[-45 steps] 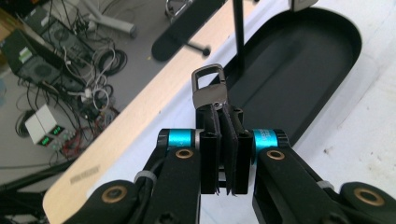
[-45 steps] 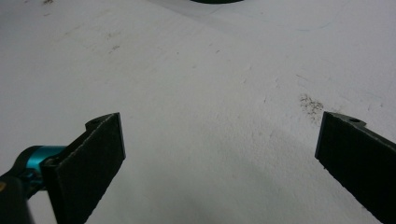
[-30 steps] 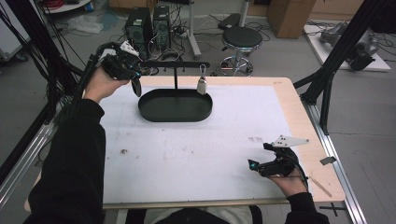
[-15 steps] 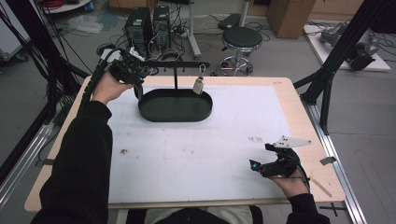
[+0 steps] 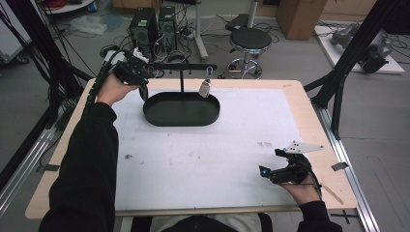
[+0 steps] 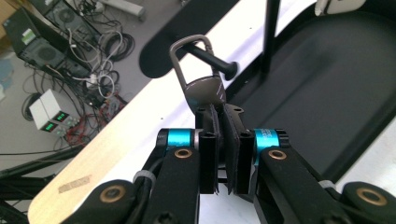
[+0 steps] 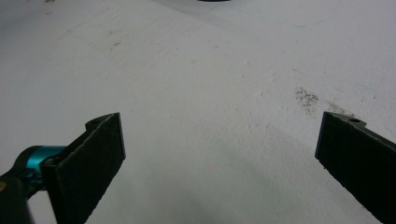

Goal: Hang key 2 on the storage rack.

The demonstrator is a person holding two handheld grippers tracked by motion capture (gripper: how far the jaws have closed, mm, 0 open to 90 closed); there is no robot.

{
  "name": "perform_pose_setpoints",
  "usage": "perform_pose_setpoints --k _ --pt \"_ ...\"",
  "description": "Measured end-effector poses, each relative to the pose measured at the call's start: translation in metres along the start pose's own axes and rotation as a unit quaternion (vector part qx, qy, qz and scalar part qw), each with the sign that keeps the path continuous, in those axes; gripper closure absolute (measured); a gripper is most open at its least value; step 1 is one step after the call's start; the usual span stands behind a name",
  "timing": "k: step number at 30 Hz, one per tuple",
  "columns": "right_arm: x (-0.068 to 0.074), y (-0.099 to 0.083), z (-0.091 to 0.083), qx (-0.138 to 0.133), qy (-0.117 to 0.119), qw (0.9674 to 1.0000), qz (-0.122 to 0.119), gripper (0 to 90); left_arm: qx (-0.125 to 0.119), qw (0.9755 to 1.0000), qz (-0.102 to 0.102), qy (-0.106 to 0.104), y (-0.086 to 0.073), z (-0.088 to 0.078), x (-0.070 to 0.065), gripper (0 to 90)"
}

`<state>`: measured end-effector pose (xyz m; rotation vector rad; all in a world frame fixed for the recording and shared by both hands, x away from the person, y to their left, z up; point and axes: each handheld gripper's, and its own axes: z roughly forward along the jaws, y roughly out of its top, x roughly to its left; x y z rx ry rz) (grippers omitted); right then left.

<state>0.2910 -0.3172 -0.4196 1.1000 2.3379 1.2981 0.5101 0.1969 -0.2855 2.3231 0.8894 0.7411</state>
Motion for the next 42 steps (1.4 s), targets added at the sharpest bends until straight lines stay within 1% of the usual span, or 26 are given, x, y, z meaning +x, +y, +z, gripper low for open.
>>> perform_pose_setpoints --k 2,4,7,8,9,10,11,12,13,14,15,16,18,20,21,22,23,26,27,30,31,35,37,39,40,42 --pt "0.000 0.000 0.000 0.001 0.000 1.0000 0.001 0.8 -0.004 1.0000 0.002 0.006 0.000 0.003 0.001 84.6" --pt "0.000 0.000 -0.001 0.000 0.002 1.0000 0.002 0.8 -0.007 1.0000 0.004 0.005 -0.001 0.006 0.002 84.5" --pt "-0.001 0.000 -0.002 -0.006 -0.002 1.0000 0.000 0.8 -0.014 0.9999 0.000 -0.005 -0.003 0.008 0.004 84.0" --pt "-0.001 0.000 -0.002 -0.005 -0.003 1.0000 0.002 0.8 -0.014 0.9999 0.000 -0.003 -0.004 0.008 0.004 82.5" --pt "-0.001 0.000 -0.002 -0.008 -0.005 1.0000 0.002 0.8 -0.016 0.9999 -0.002 0.003 -0.004 0.007 0.004 77.4" --pt "-0.001 0.000 -0.002 -0.010 -0.004 0.9999 0.005 0.8 -0.021 0.9997 -0.011 0.000 -0.004 0.005 0.006 74.8" --pt "-0.002 0.000 -0.002 -0.009 -0.003 0.9999 0.006 0.8 -0.031 0.9991 -0.024 -0.015 -0.005 0.003 0.008 70.2" --pt "-0.002 0.000 -0.002 -0.009 -0.004 0.9999 0.007 0.8 -0.038 0.9981 -0.035 -0.033 -0.006 0.001 0.009 61.8" --pt "-0.002 0.000 -0.002 -0.009 -0.004 0.9999 0.007 0.8 -0.042 0.9981 -0.033 -0.031 -0.006 -0.001 0.009 51.3" --pt "-0.002 0.000 -0.002 -0.009 -0.004 0.9999 0.008 0.8 -0.043 0.9983 -0.029 -0.026 -0.006 -0.002 0.008 42.7" --pt "-0.002 0.000 -0.002 -0.009 -0.004 0.9999 0.007 0.8 -0.044 0.9982 -0.029 -0.028 -0.006 -0.004 0.006 35.3" --pt "-0.002 0.000 -0.001 -0.010 -0.005 0.9999 0.006 0.8 -0.044 0.9980 -0.026 -0.038 -0.006 -0.005 0.006 30.5" --pt "-0.001 0.001 -0.001 -0.009 -0.003 0.9999 0.006 0.8 -0.044 0.9975 -0.026 -0.048 -0.007 -0.006 0.004 18.8" --pt "-0.001 0.001 0.000 -0.011 -0.002 0.9999 0.005 0.7 -0.046 0.9965 -0.029 -0.064 -0.007 -0.007 0.004 12.4" --pt "-0.001 0.002 0.000 -0.010 -0.001 0.9999 0.005 0.8 -0.044 0.9963 -0.033 -0.067 -0.007 -0.008 0.003 9.8" --pt "0.000 0.002 0.001 -0.009 0.000 0.9999 0.008 0.8 -0.038 0.9967 -0.039 -0.061 -0.007 -0.008 0.003 7.7" --pt "-0.001 0.002 0.002 -0.011 0.000 0.9999 0.005 0.8 -0.037 0.9965 -0.047 -0.058 -0.007 -0.009 0.004 6.6" --pt "-0.001 0.003 0.003 -0.009 0.002 1.0000 0.004 0.8 -0.053 0.9937 -0.063 -0.076 -0.011 -0.013 0.004 4.1" --pt "-0.001 0.004 0.004 -0.009 0.002 1.0000 0.003 0.8 -0.056 0.9929 -0.066 -0.082 -0.013 -0.015 0.003 1.7" --pt "-0.002 0.004 0.005 -0.008 0.003 1.0000 0.003 0.8 -0.067 0.9895 -0.073 -0.105 -0.018 -0.019 0.002 1.7" --pt "-0.002 0.004 0.006 -0.007 0.003 1.0000 0.004 0.7 -0.072 0.9886 -0.077 -0.108 -0.021 -0.021 0.001 1.7" --pt "-0.001 0.006 0.007 -0.007 0.004 1.0000 0.005 0.8 -0.087 0.9858 -0.080 -0.119 -0.031 -0.027 -0.004 1.7" --pt "-0.001 0.006 0.008 -0.007 0.004 1.0000 0.004 0.8 -0.096 0.9834 -0.083 -0.130 -0.037 -0.030 -0.006 1.7" --pt "-0.001 0.007 0.009 -0.006 0.005 1.0000 0.003 0.8 -0.100 0.9830 -0.084 -0.129 -0.042 -0.032 -0.007 1.7" --pt "-0.001 0.007 0.010 -0.004 0.007 1.0000 0.003 0.8 -0.101 0.9821 -0.088 -0.133 -0.044 -0.033 -0.008 1.7" --pt "-0.001 0.008 0.011 -0.003 0.007 1.0000 0.000 0.8 -0.102 0.9814 -0.090 -0.135 -0.050 -0.035 -0.008 1.7"
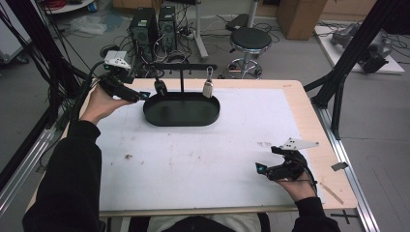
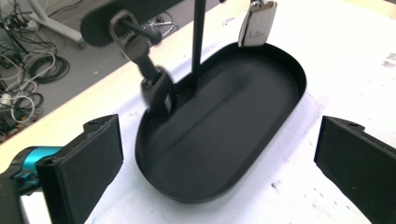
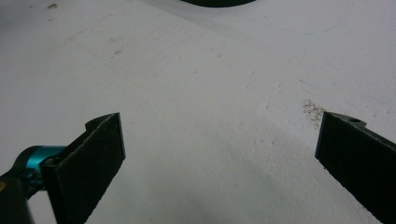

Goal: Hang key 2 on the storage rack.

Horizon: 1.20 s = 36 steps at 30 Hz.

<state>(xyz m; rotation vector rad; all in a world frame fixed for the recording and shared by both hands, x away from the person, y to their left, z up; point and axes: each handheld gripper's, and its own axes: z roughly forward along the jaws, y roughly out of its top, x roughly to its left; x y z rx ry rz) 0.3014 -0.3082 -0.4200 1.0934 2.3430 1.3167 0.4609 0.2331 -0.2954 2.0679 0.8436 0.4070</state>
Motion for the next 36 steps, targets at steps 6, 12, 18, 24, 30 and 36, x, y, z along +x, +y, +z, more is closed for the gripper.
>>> perform_pose_setpoints --k 6,12,18,24,30,36 --pt "0.000 0.000 0.000 0.001 -0.001 1.0000 0.000 0.8 0.007 0.9998 -0.017 -0.003 -0.015 -0.007 -0.001 1.7" --pt "0.000 0.000 -0.002 0.000 0.000 1.0000 0.002 0.8 0.017 0.9994 -0.029 -0.006 -0.027 -0.015 -0.003 1.7" --pt "0.000 0.000 -0.002 -0.001 0.001 1.0000 0.001 0.7 0.000 0.9996 -0.028 -0.006 -0.039 -0.021 -0.013 1.7" --pt "0.000 -0.001 -0.002 0.001 0.000 1.0000 0.002 0.8 0.007 0.9998 -0.009 -0.017 -0.052 -0.018 -0.028 1.7" --pt "-0.001 -0.001 -0.002 -0.002 -0.001 1.0000 -0.001 0.8 -0.010 0.9993 -0.004 -0.035 -0.062 -0.019 -0.042 1.7" --pt "-0.002 -0.003 -0.005 -0.003 -0.004 1.0000 -0.001 0.8 -0.007 0.9992 -0.010 -0.038 -0.074 -0.020 -0.047 1.7"
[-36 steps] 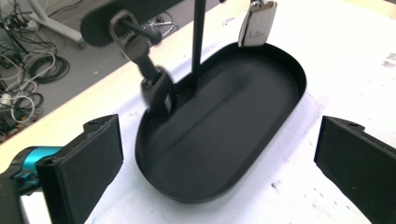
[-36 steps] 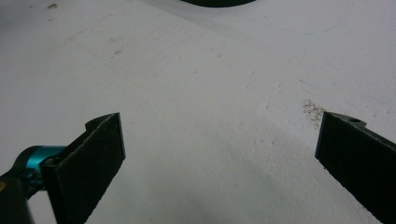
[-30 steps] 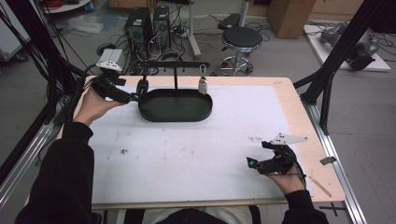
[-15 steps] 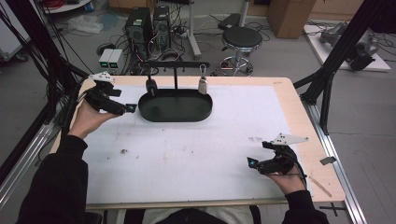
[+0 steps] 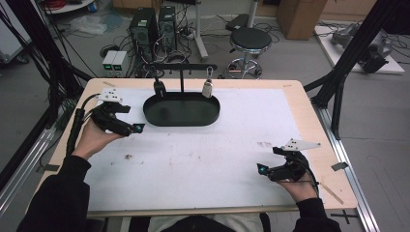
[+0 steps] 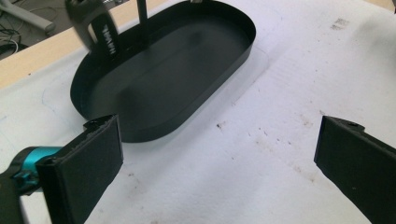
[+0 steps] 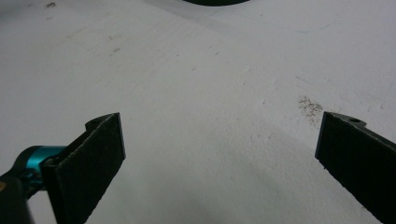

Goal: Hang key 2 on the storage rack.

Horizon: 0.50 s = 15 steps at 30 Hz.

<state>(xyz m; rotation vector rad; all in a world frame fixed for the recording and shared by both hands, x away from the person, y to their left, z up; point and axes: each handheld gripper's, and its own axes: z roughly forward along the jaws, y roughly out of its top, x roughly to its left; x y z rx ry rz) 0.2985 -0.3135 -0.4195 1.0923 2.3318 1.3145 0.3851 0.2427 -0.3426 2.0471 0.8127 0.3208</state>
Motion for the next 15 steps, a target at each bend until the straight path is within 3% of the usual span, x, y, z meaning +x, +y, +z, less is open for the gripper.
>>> perform_pose_setpoints --k 15 --pt "0.001 -0.003 0.000 0.009 -0.002 0.9999 0.004 0.7 -0.001 1.0000 0.000 -0.005 -0.035 -0.008 -0.014 1.7"
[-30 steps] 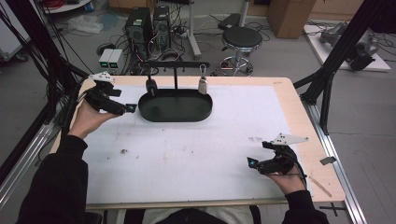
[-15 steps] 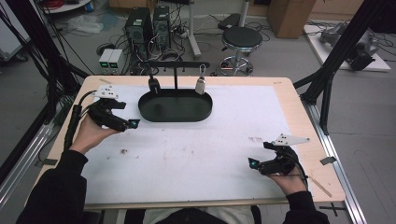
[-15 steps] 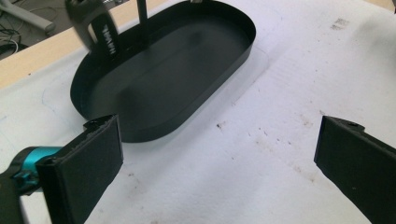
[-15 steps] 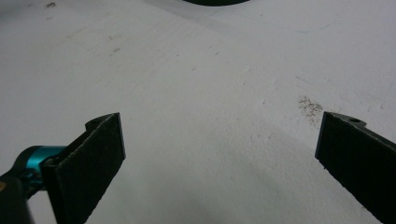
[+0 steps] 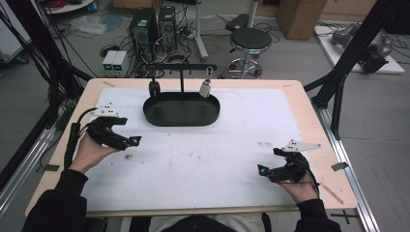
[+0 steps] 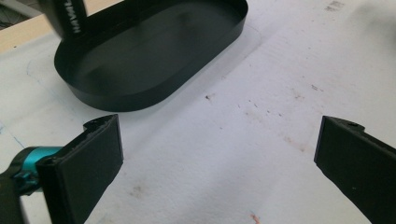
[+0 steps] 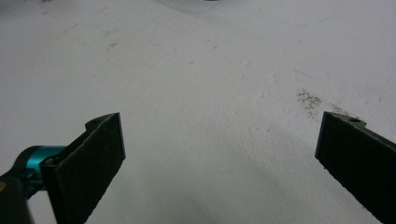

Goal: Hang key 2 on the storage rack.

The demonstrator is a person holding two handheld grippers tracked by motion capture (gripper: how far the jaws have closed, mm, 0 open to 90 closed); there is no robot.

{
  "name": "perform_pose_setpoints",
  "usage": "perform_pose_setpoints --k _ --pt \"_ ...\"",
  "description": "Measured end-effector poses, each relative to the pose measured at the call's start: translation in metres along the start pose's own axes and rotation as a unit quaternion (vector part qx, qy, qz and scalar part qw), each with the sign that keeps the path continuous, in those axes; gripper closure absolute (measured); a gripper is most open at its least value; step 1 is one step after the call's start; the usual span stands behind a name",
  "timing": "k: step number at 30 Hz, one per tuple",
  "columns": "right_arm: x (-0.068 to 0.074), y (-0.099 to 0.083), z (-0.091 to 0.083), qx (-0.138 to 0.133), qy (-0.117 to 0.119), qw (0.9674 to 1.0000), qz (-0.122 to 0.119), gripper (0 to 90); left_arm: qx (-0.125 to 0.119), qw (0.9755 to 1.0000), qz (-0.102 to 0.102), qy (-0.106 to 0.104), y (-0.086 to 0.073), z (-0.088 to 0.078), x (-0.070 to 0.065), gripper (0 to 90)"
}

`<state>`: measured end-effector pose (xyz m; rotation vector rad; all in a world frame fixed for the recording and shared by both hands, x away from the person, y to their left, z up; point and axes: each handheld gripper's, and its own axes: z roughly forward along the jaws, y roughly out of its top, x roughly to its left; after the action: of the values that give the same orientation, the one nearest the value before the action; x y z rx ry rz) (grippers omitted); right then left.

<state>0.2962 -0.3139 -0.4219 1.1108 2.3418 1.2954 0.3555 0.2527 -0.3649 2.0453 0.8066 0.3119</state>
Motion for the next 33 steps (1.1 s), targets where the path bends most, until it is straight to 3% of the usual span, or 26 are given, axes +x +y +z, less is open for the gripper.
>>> perform_pose_setpoints --k 13,18,25,30,33 --pt "0.001 -0.001 -0.001 -0.004 0.003 1.0000 -0.003 0.8 0.017 0.9996 0.018 -0.009 -0.031 -0.009 -0.018 1.7" --pt "0.000 -0.002 -0.003 -0.004 0.002 1.0000 -0.002 0.8 0.018 0.9997 0.012 -0.013 -0.044 -0.010 -0.020 1.7" --pt "0.003 -0.001 0.000 0.000 0.004 1.0000 -0.006 0.8 0.018 0.9997 0.015 -0.003 -0.061 -0.017 -0.027 1.7" --pt "0.003 -0.001 0.001 0.001 0.006 0.9999 -0.009 0.8 0.014 0.9999 0.004 0.001 -0.069 -0.015 -0.025 1.7" --pt "0.004 -0.001 0.001 0.000 0.005 0.9999 -0.010 0.8 0.012 0.9998 0.009 -0.016 -0.071 -0.013 -0.025 1.7"
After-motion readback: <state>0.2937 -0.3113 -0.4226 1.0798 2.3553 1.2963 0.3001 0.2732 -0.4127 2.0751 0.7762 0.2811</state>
